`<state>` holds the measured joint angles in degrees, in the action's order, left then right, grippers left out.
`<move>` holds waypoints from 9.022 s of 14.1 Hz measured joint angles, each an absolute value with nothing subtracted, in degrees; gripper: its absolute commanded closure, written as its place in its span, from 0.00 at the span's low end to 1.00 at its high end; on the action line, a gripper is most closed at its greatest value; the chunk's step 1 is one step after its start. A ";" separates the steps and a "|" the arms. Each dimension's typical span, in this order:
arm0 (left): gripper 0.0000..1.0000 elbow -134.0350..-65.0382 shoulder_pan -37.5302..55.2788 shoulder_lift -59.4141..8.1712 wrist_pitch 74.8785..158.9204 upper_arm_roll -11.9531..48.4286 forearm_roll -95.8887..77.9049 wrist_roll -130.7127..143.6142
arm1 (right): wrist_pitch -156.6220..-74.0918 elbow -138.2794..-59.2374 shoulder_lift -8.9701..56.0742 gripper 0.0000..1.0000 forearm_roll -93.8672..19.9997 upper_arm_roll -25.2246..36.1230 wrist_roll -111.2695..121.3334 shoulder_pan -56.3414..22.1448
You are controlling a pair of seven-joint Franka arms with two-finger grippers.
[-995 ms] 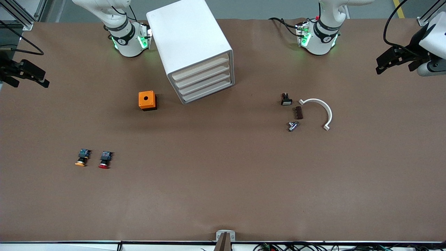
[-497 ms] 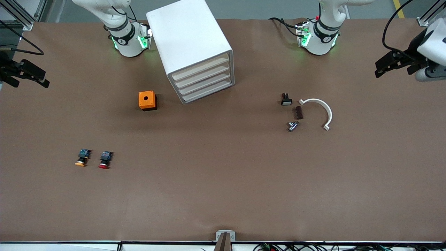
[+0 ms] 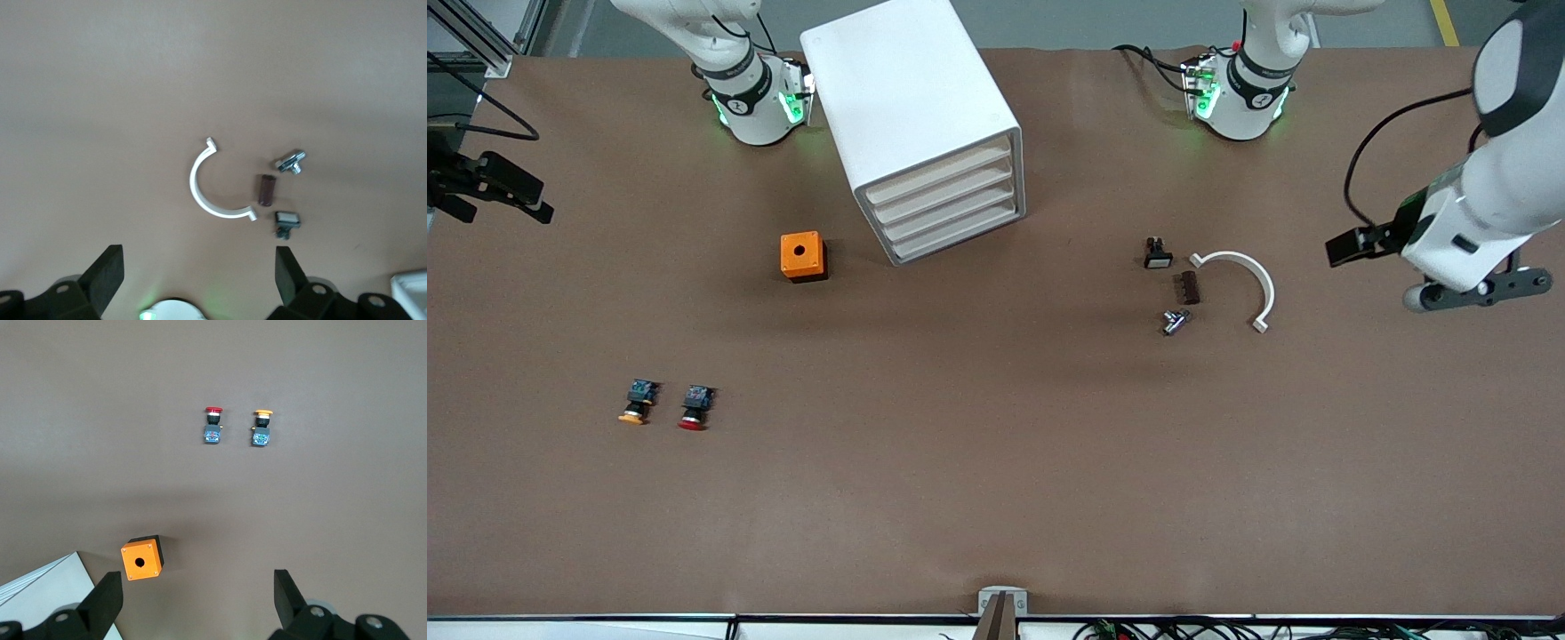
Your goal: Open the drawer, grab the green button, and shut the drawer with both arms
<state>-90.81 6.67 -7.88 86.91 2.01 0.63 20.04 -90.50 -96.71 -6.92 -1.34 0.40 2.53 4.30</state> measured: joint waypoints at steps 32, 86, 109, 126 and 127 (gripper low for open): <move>0.23 -84.71 33.14 -47.44 87.99 3.19 -51.90 133.19 | -91.75 -92.77 6.52 0.00 -2.77 -0.39 -26.16 1.18; 0.00 -72.36 26.21 -40.48 96.99 -5.96 -18.35 80.52 | -123.50 -97.16 31.18 0.38 3.43 -0.52 -114.47 -49.94; 0.00 -85.81 50.79 -43.80 123.68 -3.98 -16.22 74.24 | -129.03 -100.31 24.96 1.00 3.61 1.33 -41.32 -22.64; 0.00 -86.84 51.98 -42.94 123.11 6.50 -16.21 88.08 | -147.40 -112.41 32.49 0.00 5.17 1.31 -16.61 -9.13; 0.00 -86.82 51.72 -42.28 122.21 5.81 -16.21 88.34 | -147.74 -112.62 32.74 0.00 5.19 1.31 -15.91 -8.60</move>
<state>-86.82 51.72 -42.28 122.21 5.81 -16.21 88.34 -147.74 -112.62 32.74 5.19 1.31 -15.91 -8.60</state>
